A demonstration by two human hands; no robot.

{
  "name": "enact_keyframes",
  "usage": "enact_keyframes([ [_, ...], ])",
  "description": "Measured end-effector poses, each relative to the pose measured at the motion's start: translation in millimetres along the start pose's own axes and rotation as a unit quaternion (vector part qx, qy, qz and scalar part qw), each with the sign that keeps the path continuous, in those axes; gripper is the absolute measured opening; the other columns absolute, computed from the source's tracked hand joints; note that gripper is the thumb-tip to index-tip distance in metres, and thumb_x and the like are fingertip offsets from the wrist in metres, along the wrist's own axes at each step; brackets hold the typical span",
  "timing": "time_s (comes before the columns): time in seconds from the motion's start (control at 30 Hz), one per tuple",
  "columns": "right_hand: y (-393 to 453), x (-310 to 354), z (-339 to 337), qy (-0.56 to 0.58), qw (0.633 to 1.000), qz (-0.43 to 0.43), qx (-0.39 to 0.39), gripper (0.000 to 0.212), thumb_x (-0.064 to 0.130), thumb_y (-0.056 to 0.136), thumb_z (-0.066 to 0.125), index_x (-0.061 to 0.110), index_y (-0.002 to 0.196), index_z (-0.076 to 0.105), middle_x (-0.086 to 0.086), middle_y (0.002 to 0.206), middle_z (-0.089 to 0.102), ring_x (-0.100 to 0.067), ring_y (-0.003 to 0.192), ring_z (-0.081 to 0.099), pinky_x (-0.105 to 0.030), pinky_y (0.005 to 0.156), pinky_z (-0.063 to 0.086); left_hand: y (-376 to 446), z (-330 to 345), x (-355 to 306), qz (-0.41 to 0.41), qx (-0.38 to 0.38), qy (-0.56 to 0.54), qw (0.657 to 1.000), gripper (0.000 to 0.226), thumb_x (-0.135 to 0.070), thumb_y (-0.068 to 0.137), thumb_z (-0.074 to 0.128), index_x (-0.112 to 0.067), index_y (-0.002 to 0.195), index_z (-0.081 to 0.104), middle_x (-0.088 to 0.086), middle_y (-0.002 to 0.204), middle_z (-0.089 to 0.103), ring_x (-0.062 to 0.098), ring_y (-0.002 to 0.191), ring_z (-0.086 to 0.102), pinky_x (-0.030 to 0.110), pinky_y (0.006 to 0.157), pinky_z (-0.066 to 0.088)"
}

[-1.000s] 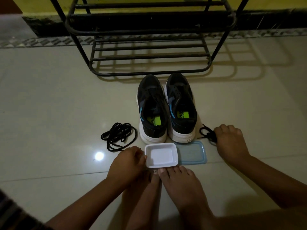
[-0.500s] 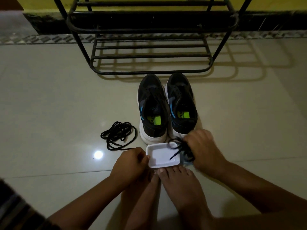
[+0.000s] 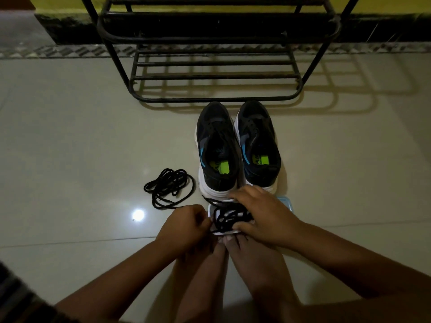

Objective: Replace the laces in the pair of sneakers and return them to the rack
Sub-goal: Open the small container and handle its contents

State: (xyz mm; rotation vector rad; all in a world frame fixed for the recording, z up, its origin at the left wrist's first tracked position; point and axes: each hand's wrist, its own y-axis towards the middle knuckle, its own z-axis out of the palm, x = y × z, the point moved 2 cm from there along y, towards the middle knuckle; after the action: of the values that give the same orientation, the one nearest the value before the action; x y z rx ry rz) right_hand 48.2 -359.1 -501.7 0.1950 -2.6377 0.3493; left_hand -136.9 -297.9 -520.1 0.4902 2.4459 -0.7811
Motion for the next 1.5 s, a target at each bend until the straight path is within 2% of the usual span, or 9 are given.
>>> enact_keyframes([
  [0.2, -3, -6, 6, -0.161, 0.983, -0.052, -0.073, 0.026, 0.02, 0.073, 0.048, 0.017, 0.081, 0.073, 0.001, 0.078, 0.063, -0.018, 0.069, 0.06, -0.021, 0.055, 0.046, 0, -2, -2, -0.012, 0.021, -0.008, 1.0, 0.021, -0.036, 0.089, 0.059, -0.018, 0.08, 0.062, 0.0, 0.078, 0.067, 0.011, 0.072, 0.062, 0.027, 0.066, 0.05],
  [0.37, 2, 6, 16, -0.247, 0.96, -0.11, -0.068, 0.024, 0.015, 0.073, 0.043, 0.016, 0.069, 0.066, 0.0, 0.07, 0.058, -0.02, 0.071, 0.054, -0.03, 0.058, 0.041, 0, -3, -2, -0.019, 0.021, -0.058, 0.998, 0.042, -0.03, 0.083, 0.069, -0.022, 0.122, 0.056, -0.008, 0.103, 0.062, 0.007, 0.092, 0.059, 0.016, 0.074, 0.042],
  [0.53, 1, 6, 28, -0.273, 0.954, -0.118, -0.027, 0.024, 0.018, 0.074, 0.044, 0.019, 0.069, 0.068, 0.001, 0.071, 0.058, -0.021, 0.076, 0.051, -0.03, 0.066, 0.025, -4, -2, -6, 0.017, 0.018, -0.145, 0.989, 0.037, -0.017, 0.084, 0.068, -0.028, 0.118, 0.055, -0.015, 0.108, 0.06, 0.002, 0.099, 0.058, 0.012, 0.081, 0.043],
  [0.7, 3, 12, 20, -0.237, 0.967, -0.087, 0.015, 0.018, 0.024, 0.069, 0.055, 0.023, 0.076, 0.072, 0.004, 0.076, 0.06, -0.018, 0.076, 0.057, -0.028, 0.064, 0.037, -6, 2, -7, -0.063, -0.032, -0.275, 0.959, 0.01, -0.026, 0.092, 0.058, -0.025, 0.101, 0.06, -0.016, 0.091, 0.064, -0.005, 0.085, 0.059, 0.013, 0.072, 0.045],
  [0.9, -6, 9, -13, -0.012, 0.999, 0.048, -0.014, 0.035, 0.02, 0.087, 0.058, 0.016, 0.121, 0.061, -0.003, 0.114, 0.054, -0.02, 0.11, 0.046, -0.029, 0.089, 0.039, 0, 1, -6, -0.141, -0.065, -0.379, 0.912, 0.029, -0.023, 0.086, 0.067, -0.014, 0.111, 0.058, -0.003, 0.09, 0.068, 0.011, 0.087, 0.064, 0.027, 0.081, 0.049],
  [1.0, -15, 1, -19, 0.005, 0.993, 0.087, -0.076, 0.039, 0.018, 0.084, 0.065, 0.016, 0.123, 0.06, -0.005, 0.116, 0.055, -0.023, 0.11, 0.051, -0.031, 0.088, 0.044, 1, 2, -5, -0.17, -0.035, -0.424, 0.889, 0.037, -0.017, 0.084, 0.069, -0.017, 0.117, 0.053, 0.002, 0.093, 0.069, 0.016, 0.086, 0.066, 0.028, 0.075, 0.053],
  [1.17, -19, -4, -7, 0.044, 0.993, 0.109, -0.03, 0.046, 0.014, 0.083, 0.065, 0.022, 0.128, 0.056, -0.002, 0.116, 0.055, -0.018, 0.108, 0.053, -0.021, 0.09, 0.039, -2, 0, -15, -0.188, 0.069, -0.519, 0.831, 0.011, -0.015, 0.092, 0.058, -0.012, 0.1, 0.065, 0.006, 0.084, 0.072, 0.016, 0.072, 0.068, 0.03, 0.066, 0.053],
  [1.33, -20, -7, -13, 0.022, 0.986, 0.157, -0.044, 0.048, 0.02, 0.085, 0.064, 0.02, 0.131, 0.051, -0.004, 0.126, 0.053, -0.021, 0.119, 0.047, -0.028, 0.094, 0.04, 0, -1, -10, -0.205, 0.066, -0.536, 0.816, 0.015, -0.013, 0.094, 0.053, -0.01, 0.087, 0.066, 0.015, 0.089, 0.06, 0.024, 0.083, 0.054, 0.029, 0.066, 0.042],
  [1.5, -19, -8, -17, -0.006, 0.984, 0.18, 0.008, 0.031, 0.021, 0.086, 0.061, 0.016, 0.116, 0.057, -0.005, 0.109, 0.066, -0.02, 0.102, 0.057, -0.028, 0.076, 0.039, 5, -1, -8, -0.24, 0.018, -0.531, 0.813, 0.009, -0.014, 0.092, 0.057, -0.01, 0.09, 0.066, 0.007, 0.075, 0.064, 0.018, 0.065, 0.057, 0.028, 0.058, 0.047],
])
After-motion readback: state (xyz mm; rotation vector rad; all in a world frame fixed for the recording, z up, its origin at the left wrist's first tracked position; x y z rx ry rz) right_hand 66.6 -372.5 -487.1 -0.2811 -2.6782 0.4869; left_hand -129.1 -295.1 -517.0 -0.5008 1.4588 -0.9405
